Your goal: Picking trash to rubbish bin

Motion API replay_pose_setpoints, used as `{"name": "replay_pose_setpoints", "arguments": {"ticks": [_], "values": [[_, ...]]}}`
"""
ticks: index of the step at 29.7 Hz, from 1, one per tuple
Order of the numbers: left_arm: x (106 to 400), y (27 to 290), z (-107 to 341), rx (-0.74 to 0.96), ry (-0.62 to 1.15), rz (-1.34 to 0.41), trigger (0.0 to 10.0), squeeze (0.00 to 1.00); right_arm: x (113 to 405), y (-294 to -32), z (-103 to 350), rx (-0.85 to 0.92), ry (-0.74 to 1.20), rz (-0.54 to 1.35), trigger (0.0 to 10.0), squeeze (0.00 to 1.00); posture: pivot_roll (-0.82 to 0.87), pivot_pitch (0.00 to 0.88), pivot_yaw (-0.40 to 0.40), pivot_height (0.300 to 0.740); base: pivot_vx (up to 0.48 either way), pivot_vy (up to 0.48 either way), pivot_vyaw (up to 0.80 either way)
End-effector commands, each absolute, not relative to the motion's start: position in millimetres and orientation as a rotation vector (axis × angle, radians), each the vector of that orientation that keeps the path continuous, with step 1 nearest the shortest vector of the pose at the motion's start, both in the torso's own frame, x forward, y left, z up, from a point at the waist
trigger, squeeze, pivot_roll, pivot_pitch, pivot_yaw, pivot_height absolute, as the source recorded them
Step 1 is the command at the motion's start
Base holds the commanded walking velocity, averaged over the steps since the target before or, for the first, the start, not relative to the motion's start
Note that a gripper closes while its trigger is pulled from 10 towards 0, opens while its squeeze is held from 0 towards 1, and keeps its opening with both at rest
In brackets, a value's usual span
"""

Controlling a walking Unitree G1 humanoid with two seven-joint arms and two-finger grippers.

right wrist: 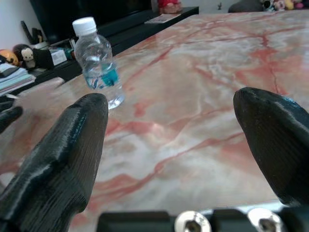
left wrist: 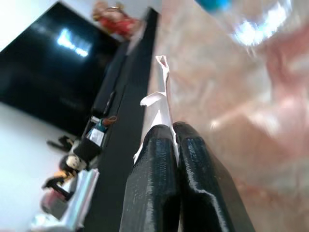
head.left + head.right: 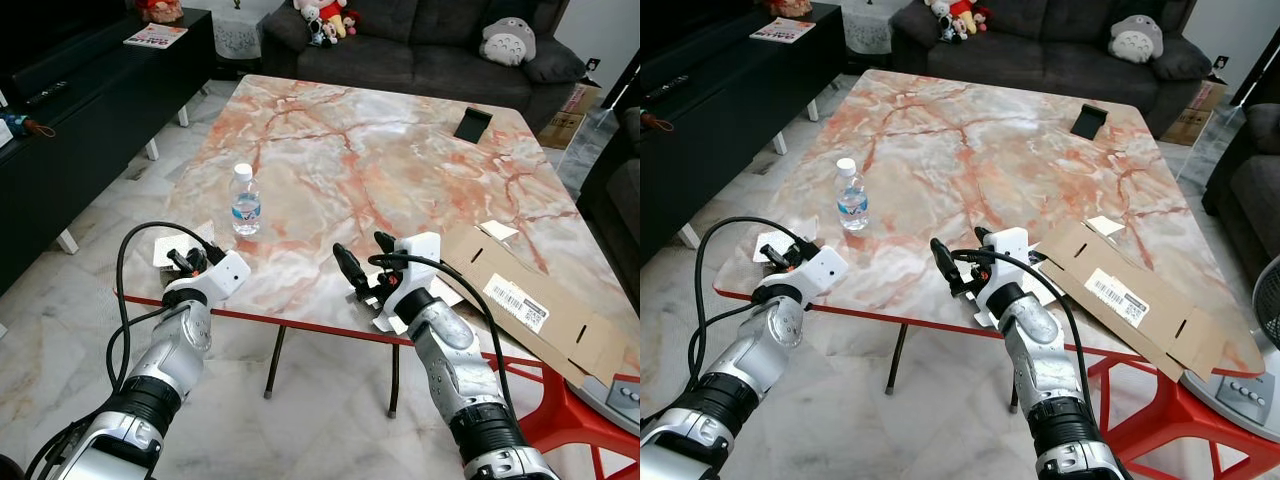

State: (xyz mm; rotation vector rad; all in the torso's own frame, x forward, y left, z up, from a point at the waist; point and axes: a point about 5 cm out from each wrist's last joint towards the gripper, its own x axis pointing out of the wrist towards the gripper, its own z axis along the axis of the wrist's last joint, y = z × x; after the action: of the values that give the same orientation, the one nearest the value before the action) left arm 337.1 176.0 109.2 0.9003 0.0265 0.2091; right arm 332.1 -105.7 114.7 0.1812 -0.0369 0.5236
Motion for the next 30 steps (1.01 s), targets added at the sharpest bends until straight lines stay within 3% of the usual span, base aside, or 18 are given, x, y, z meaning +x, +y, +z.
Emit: {"name": "replay_pose_setpoints", "arguments": {"ticks": [1, 2, 10, 13, 15, 19, 30], "values": [[336.3, 172.1, 121.4, 0.812, -0.050, 0.247, 9.2, 0.00, 335.7, -107.5, 120.7, 0.191, -0.065, 0.509, 10.0, 0.00, -0.01, 0.046, -0.102, 0.740, 0.000, 0.000, 0.00], [334.7, 170.8, 122.1, 0.793, -0.063, 0.249, 10.0, 0.00, 336.0, -107.7, 121.7, 0.194, -0.070, 0.505, 10.0, 0.00, 0.00, 0.045, -0.101, 0.740, 0.000, 0.000, 0.00], [317.2, 157.7, 124.8, 0.592, -0.144, 0.271, 10.0, 0.00, 339.6, -110.9, 127.4, 0.196, -0.108, 0.468, 10.0, 0.00, 0.00, 0.041, -0.096, 0.740, 0.000, 0.000, 0.00], [309.9, 156.5, 144.0, 0.382, -0.279, 0.305, 10.0, 0.00, 341.3, -113.4, 129.8, 0.187, -0.133, 0.437, 10.0, 0.00, 0.00, 0.039, -0.092, 0.740, 0.000, 0.000, 0.14], [308.7, 157.5, 147.8, 0.342, -0.300, 0.315, 10.0, 0.00, 341.5, -114.2, 130.2, 0.190, -0.137, 0.430, 10.0, 0.00, 0.00, 0.039, -0.092, 0.740, 0.000, 0.000, 0.43], [306.4, 154.6, 158.7, 0.353, -0.379, 0.283, 10.0, 0.00, 342.6, -115.5, 129.6, 0.187, -0.135, 0.418, 10.0, 0.00, 0.01, 0.039, -0.089, 0.740, 0.000, 0.000, 0.77], [306.6, 151.1, 150.5, 0.354, -0.344, 0.237, 10.0, 0.00, 342.4, -115.5, 126.7, 0.185, -0.131, 0.411, 10.0, 0.00, 0.01, 0.032, -0.080, 0.740, 0.000, 0.000, 0.77]]}}
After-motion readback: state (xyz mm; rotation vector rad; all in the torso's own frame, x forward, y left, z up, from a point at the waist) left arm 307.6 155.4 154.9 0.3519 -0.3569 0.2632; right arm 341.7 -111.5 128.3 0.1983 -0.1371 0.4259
